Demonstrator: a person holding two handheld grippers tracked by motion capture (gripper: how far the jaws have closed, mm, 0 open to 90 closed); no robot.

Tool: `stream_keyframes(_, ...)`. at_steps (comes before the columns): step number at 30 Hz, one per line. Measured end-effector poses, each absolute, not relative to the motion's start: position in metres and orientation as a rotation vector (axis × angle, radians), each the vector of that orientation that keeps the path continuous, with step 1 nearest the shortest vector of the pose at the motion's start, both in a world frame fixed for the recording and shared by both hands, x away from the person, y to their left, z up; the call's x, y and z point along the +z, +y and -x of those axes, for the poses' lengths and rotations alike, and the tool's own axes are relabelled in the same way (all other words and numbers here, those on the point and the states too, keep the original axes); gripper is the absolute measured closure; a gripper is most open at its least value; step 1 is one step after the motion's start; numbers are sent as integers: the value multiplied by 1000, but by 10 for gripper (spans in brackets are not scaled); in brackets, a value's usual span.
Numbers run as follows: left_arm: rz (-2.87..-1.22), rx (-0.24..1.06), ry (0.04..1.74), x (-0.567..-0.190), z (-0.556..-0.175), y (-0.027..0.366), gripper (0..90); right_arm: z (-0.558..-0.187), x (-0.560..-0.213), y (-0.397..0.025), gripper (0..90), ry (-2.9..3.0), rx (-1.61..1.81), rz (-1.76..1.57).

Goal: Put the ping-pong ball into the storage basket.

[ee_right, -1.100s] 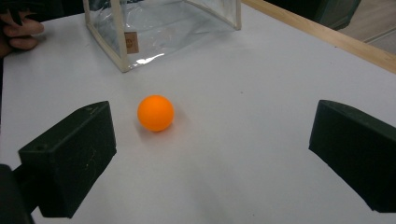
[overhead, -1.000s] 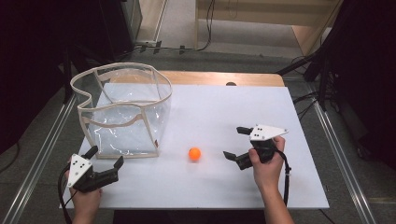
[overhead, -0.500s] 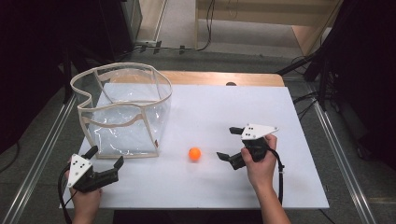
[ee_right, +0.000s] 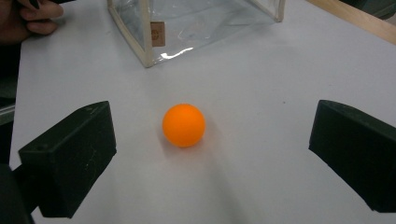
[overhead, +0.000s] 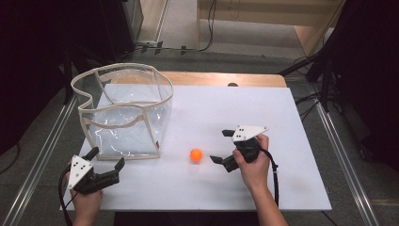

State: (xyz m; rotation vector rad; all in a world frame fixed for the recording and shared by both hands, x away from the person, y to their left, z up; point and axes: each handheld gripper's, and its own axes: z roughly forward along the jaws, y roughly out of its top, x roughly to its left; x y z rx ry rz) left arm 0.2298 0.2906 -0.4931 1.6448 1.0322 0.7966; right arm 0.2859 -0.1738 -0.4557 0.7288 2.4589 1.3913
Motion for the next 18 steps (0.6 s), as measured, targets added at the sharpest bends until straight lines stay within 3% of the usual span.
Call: stream_keyframes(18,-1651,795,1032,-493,-230,291,37,-294,-458,-152,0,2534,1349,-694)
